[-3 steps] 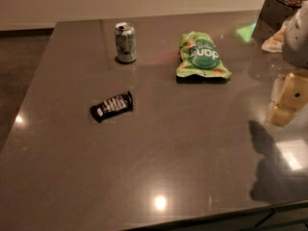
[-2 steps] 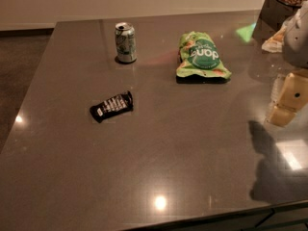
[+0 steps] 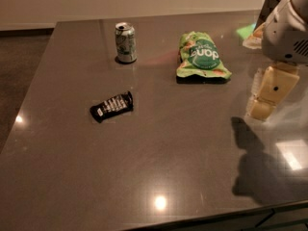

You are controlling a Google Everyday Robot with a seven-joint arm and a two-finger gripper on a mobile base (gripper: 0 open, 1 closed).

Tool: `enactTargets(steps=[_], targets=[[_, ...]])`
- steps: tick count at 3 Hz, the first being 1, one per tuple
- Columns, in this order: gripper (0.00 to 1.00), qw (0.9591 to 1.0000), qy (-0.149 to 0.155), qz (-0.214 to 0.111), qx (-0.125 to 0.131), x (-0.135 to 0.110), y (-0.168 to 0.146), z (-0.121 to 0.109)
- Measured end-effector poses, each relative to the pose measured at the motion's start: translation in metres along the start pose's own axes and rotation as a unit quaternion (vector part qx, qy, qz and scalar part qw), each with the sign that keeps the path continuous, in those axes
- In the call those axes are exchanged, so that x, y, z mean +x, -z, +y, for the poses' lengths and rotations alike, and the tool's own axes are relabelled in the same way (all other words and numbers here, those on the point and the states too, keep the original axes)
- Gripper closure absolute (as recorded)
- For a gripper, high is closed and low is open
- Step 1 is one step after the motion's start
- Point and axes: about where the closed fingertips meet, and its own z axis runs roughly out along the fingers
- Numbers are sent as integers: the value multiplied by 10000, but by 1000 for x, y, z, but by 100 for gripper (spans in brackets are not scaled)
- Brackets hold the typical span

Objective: Pick rxbar chocolate

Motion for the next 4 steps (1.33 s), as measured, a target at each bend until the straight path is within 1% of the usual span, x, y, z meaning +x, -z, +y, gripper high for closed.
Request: enactTargets(steps=[1,2,3,4], targets=[[0,9996,214,-188,-33,-34,-12,-5],[0,9969,684,-344,-194,-86,-39,-10],[0,9932,1030,-397,-364,-119,-60,-11],[0,9866,1405,-316,-768,-157,-105,-9]])
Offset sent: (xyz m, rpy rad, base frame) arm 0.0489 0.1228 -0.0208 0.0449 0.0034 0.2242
